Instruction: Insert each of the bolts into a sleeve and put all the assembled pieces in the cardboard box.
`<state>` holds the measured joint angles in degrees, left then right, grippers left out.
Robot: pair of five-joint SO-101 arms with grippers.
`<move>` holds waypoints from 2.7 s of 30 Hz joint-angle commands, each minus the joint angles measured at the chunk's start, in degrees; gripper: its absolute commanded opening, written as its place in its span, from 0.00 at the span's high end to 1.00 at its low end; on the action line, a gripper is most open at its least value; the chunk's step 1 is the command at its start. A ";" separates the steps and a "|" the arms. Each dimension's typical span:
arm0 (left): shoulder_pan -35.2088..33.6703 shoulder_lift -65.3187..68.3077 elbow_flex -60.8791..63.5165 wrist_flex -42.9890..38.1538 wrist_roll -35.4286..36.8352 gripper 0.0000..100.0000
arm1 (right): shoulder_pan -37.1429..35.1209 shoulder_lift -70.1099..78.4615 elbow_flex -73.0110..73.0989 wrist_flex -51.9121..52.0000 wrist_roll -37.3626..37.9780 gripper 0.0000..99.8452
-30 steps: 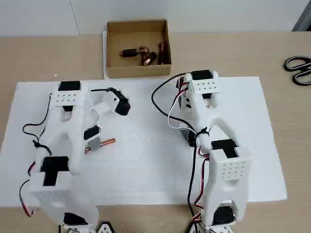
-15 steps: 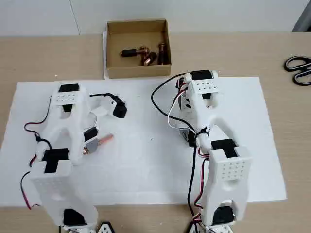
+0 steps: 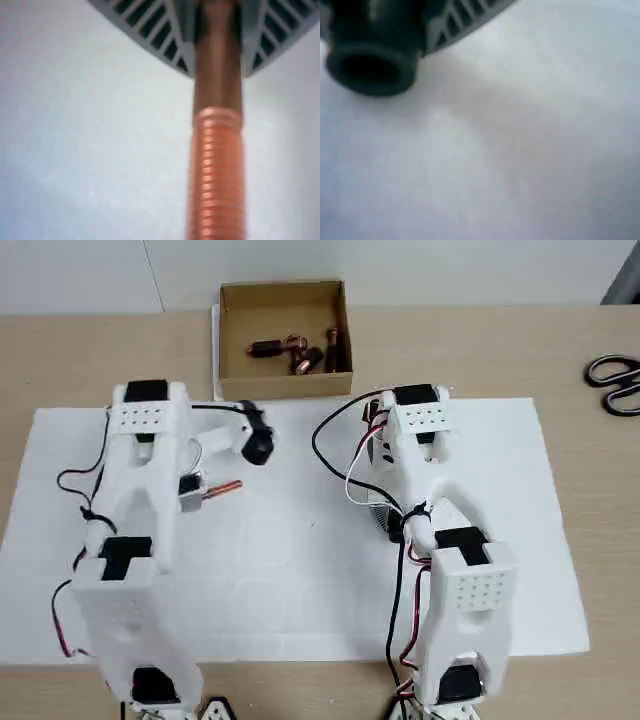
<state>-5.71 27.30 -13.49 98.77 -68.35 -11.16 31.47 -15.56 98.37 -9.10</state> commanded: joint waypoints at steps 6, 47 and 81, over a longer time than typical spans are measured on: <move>6.15 -5.19 -1.36 1.67 -13.45 1.00 | 0.48 -2.77 0.09 0.92 0.44 1.00; 4.92 -3.87 -5.49 -3.08 -24.53 0.88 | 0.13 -2.24 0.18 0.75 0.44 1.00; 3.08 -3.78 1.36 1.67 116.04 0.99 | 0.13 -2.68 0.18 0.75 0.53 1.00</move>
<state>-3.08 27.03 -16.48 99.03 42.77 -11.16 31.47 -15.38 98.37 -9.01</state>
